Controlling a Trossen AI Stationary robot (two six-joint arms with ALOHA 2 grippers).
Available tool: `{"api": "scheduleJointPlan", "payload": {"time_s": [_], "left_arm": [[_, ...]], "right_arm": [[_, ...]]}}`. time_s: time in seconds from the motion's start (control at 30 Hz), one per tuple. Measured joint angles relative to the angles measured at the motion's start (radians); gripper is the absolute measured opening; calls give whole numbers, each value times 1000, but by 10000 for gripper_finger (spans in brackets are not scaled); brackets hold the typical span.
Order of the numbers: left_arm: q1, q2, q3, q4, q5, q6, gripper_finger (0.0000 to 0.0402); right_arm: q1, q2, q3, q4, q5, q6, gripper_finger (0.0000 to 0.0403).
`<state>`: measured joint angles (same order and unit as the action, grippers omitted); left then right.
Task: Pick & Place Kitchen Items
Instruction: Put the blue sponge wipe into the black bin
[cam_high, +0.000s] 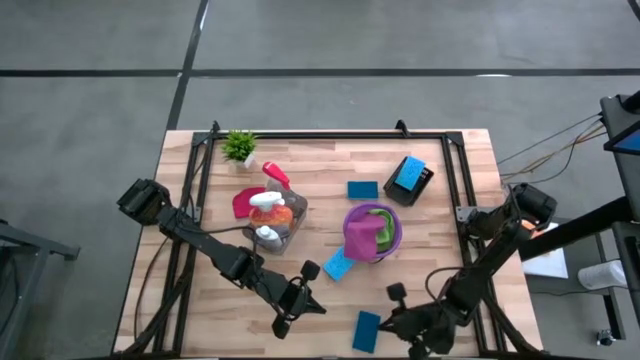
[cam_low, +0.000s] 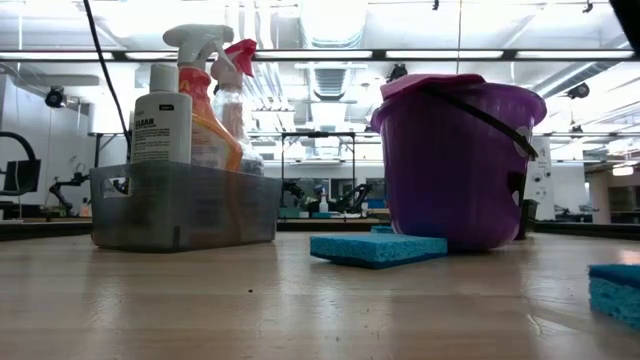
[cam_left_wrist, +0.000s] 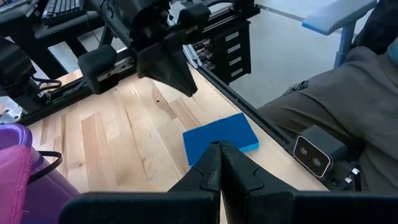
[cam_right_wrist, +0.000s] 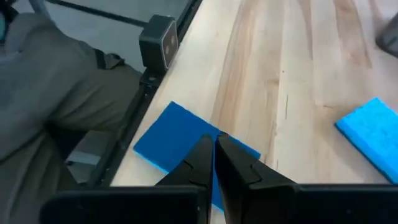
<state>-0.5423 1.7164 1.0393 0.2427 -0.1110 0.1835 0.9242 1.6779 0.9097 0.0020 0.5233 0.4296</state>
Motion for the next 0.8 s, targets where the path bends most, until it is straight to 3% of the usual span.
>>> {"api": "scheduleJointPlan", "payload": {"time_s": [0.33,0.67,0.8], "left_arm": [[0,0,0,-3,0,-8,1],[0,0,0,-4,0,-8,1],[0,0,0,-4,0,-8,1]], "right_arm": [[-10,96,150,-303,-27,-49,32],[-12,281,453,-668,-52,-13,202],[-12,389,573,-773,-109,-65,242]]}}
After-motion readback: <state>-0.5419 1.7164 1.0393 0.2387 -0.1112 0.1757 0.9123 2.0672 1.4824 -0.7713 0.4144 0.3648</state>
